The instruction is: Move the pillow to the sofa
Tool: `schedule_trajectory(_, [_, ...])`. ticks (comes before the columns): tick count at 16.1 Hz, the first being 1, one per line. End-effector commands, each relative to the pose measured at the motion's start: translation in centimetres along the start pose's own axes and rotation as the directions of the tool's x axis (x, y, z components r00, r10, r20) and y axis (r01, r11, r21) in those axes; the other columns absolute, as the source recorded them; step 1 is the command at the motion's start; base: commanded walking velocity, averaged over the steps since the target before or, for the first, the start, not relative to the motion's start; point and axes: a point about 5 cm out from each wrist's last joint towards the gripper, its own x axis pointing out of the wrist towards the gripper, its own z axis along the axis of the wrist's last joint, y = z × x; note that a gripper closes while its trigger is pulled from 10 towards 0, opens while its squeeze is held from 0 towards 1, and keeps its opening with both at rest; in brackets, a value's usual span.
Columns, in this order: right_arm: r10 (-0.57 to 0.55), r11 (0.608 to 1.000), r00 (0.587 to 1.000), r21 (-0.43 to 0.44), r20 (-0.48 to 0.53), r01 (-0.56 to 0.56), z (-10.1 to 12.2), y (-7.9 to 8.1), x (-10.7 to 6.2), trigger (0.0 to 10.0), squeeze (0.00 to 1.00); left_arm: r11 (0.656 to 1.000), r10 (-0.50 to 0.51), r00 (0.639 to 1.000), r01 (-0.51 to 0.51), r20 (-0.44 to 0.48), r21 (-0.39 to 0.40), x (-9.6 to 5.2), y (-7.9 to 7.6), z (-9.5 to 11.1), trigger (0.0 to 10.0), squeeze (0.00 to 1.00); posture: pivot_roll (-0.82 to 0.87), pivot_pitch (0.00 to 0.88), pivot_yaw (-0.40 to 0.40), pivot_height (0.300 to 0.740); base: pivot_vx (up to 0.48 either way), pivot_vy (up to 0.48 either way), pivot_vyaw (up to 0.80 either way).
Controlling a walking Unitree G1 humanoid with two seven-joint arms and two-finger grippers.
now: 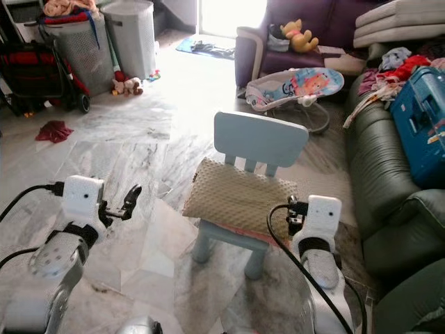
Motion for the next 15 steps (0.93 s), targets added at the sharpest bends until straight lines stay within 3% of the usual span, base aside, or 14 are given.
schedule_trajectory(1, [0.0, 1.0, 1.0, -0.002, 0.022, 0.0, 0.58, -0.36, -0.14, 10.0, 0.0, 1.0, -0.008, 1.0, 0.008, 0.006, 0.001, -0.25, -0.03, 0.31, 10.0, 0.0, 0.0, 0.0, -0.059, 0.74, 0.0, 0.0, 0.0])
schedule_trajectory(8, [-0.001, 1.0, 1.0, 0.001, -0.008, 0.001, 0.3, -0.67, -0.54, 10.0, 0.0, 0.999, -0.025, 1.0, 0.025, 0.015, -0.043, 0.45, -0.56, 0.7, 10.0, 0.0, -0.01, 0.0, -0.049, 0.74, 0.0, 0.0, -0.69])
schedule_trajectory(15, [0.005, 1.0, 1.0, 0.013, -0.026, -0.005, -0.01, -0.63, -0.54, 10.0, 0.0, 0.998, -0.036, 0.999, 0.036, 0.018, -0.051, 0.67, -0.85, 0.85, 10.0, 0.0, -0.01, 0.0, -0.051, 0.74, 0.254, 0.0, -0.8])
